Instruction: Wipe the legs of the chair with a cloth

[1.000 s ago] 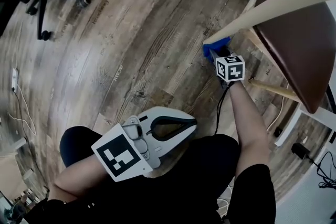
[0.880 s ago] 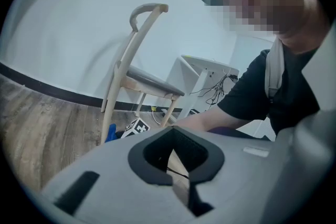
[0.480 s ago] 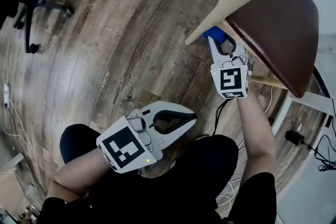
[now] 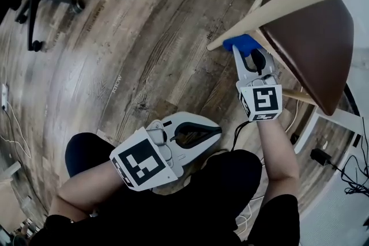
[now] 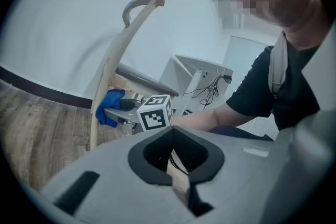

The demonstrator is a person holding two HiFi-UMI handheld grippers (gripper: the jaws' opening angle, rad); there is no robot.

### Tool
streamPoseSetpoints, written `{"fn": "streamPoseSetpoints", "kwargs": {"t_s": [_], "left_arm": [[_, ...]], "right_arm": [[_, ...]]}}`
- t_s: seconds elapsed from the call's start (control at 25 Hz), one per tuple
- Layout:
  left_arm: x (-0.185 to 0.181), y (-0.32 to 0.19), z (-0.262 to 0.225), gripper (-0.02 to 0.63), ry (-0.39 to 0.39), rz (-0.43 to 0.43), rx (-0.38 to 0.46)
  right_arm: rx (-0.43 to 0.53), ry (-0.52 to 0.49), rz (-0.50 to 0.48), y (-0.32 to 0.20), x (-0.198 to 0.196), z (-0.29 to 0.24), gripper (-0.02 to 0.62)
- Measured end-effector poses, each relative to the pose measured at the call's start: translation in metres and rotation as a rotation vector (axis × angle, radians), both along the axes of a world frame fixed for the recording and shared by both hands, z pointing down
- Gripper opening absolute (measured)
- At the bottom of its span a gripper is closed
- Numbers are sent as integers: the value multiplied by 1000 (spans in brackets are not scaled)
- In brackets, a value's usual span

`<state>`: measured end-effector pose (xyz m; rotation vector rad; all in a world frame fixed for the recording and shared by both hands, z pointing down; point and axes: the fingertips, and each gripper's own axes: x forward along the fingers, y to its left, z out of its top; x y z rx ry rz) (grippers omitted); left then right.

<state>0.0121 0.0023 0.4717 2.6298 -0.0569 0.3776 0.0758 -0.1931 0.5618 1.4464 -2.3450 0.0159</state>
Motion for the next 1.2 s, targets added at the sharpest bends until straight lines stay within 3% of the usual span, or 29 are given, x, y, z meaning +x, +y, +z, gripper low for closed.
{"fn": "streamPoseSetpoints", "kwargs": {"t_s": [0.28, 0.56, 0.72, 0.92, 1.2], "left_arm": [[-15, -2, -3, 6, 3, -22, -13], [-44, -1, 0, 6, -4, -58, -45], [-59, -1, 1, 6, 3, -77, -58], [-70, -5, -6, 6, 30, -83, -56], [-59, 0, -18, 6, 87, -35, -60]], "right_arm": [[-346, -300, 169, 4, -7, 102, 98], [-678, -475, 416, 0, -18, 225, 98], [-696, -466, 461, 0, -19, 241, 98], [-685, -480, 463, 0, -23, 223, 98], [-528, -685, 349, -7, -52, 101, 98]]}}
